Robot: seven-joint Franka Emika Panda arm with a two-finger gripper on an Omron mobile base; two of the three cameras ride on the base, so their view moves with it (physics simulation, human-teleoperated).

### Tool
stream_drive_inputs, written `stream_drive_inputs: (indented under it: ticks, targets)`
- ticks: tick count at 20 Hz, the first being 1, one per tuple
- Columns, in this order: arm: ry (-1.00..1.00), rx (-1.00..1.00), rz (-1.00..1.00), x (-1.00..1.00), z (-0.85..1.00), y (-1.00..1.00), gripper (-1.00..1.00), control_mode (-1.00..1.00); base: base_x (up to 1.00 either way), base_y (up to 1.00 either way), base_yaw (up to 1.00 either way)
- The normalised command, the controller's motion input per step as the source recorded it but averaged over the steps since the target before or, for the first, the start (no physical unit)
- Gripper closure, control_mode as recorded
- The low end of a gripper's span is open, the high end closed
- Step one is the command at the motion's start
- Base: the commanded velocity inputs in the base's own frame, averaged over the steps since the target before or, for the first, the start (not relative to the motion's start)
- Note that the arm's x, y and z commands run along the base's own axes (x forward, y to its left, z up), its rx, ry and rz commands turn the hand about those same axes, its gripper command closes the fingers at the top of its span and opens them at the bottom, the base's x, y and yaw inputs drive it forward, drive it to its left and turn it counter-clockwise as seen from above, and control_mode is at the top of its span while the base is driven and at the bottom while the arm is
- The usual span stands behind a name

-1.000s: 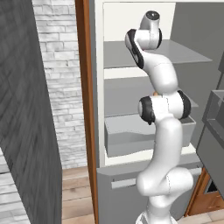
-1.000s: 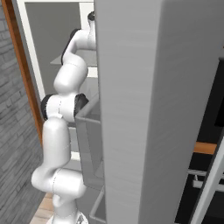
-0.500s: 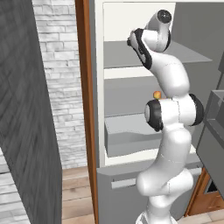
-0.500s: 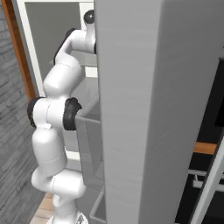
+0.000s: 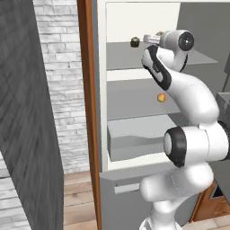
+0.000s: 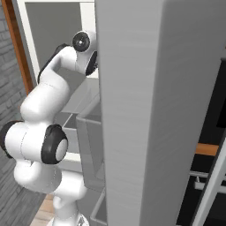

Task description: Pick the peach and mango from the fridge and place them on the plate next to the blender to make a fruit smoothie.

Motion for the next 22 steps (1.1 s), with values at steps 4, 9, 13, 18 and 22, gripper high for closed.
stream_drive_inputs:
  ticks: [4,9,13,18,22]
  targets:
    - [0.12,0.0,0.0,-1.0,0.19,-0.19,1.0,-1.0,0.0,0.0,0.0]
    - [0.33,0.0,0.0,-1.0,-0.03,-0.11,1.0,-1.0,0.0,0.0,0.0]
    - [0.5,-0.14,0.0,-1.0,-0.92,0.09,1.0,-1.0,0.0,0.0,0.0]
    - [0.36,-0.17,0.0,-1.0,-1.0,0.27,1.0,-1.0,0.0,0.0,0.0]
    - [0.1,0.0,0.0,-1.0,-0.92,0.13,1.0,-1.0,0.0,0.0,0.0]
